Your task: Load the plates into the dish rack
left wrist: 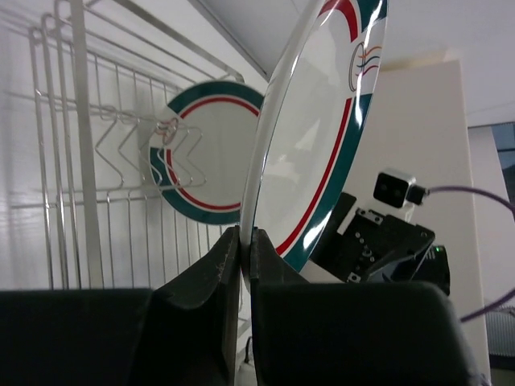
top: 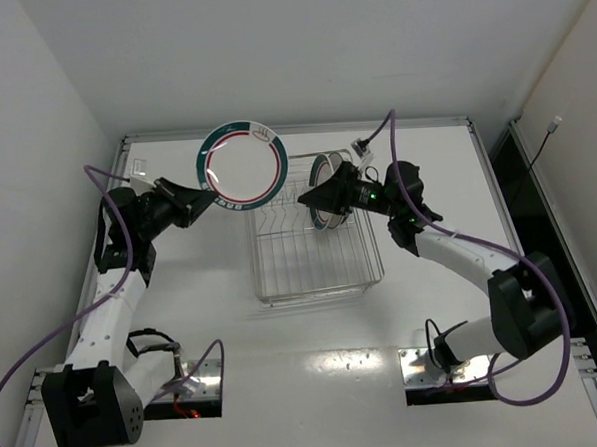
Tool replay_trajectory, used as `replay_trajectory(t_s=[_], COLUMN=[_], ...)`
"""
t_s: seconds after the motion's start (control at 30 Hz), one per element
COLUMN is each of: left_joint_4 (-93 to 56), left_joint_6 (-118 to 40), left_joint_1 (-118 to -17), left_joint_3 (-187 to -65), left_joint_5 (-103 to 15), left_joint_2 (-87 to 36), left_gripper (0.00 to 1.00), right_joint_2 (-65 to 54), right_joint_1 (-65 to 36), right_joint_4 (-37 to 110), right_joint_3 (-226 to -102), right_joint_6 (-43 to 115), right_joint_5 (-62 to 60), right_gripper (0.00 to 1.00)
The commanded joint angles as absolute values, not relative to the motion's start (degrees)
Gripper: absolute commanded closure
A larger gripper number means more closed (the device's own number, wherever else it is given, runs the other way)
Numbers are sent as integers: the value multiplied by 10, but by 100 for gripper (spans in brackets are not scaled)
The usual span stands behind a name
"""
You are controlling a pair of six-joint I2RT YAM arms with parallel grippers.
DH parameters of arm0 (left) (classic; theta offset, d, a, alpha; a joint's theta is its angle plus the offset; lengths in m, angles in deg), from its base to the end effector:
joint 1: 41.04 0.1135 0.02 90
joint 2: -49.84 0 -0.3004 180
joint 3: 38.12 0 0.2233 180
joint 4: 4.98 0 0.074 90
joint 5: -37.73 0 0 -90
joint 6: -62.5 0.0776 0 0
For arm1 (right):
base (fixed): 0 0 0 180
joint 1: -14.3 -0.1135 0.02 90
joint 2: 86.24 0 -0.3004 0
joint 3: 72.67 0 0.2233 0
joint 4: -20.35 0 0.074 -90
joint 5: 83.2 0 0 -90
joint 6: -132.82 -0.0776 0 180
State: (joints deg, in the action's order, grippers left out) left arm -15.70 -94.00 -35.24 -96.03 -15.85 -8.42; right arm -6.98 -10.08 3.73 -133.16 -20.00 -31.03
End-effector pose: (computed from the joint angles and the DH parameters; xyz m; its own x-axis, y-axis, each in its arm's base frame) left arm 0.2227 -0.0237 0.3414 -0.5332 -0.7959 -0.2868 0.0235 0.3249 -0.9455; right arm 0.2633 0.1716 0.3317 -0.8022 0.4078 -0.4360 -0.3735 0.2268 0.8995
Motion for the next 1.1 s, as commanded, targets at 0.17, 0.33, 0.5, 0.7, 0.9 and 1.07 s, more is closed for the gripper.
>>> replay_trajectory(t_s=[0.17,0.33,0.5,0.7,0.9,1.07], left_joint_4=[-140,-129,-124,-129,-178,-178], left_joint_6=[-963,-979,-990,-996,-955,-955], left_joint_1=[-403,-436,-460,-472,-472,-472], left_joint_3=[-954,-954,-959,-971,-998,-1003], left_joint_5=[-143,-148,-160,-165,-187,-192], left_joint_2=[-47,-47,-41,-36,-46,-47], left_gripper=[99,99,99,99,99,99], right_joint_2=[-50,-33,-21,-16,-29,-57], right_joint_1=[-93,-93,-93,-93,-76,-45], right_joint_4=[-146,-127,-127,-101,-113,-82], right_joint_3=[-1359,-1371,-1371,-1387,-1387,-1393], right_joint_6=[-283,-276,-276,-260,-260,-248], right_joint_5=[-377,-382,-382,-393,-403,-409], right_gripper=[33,38,52,60,53,52])
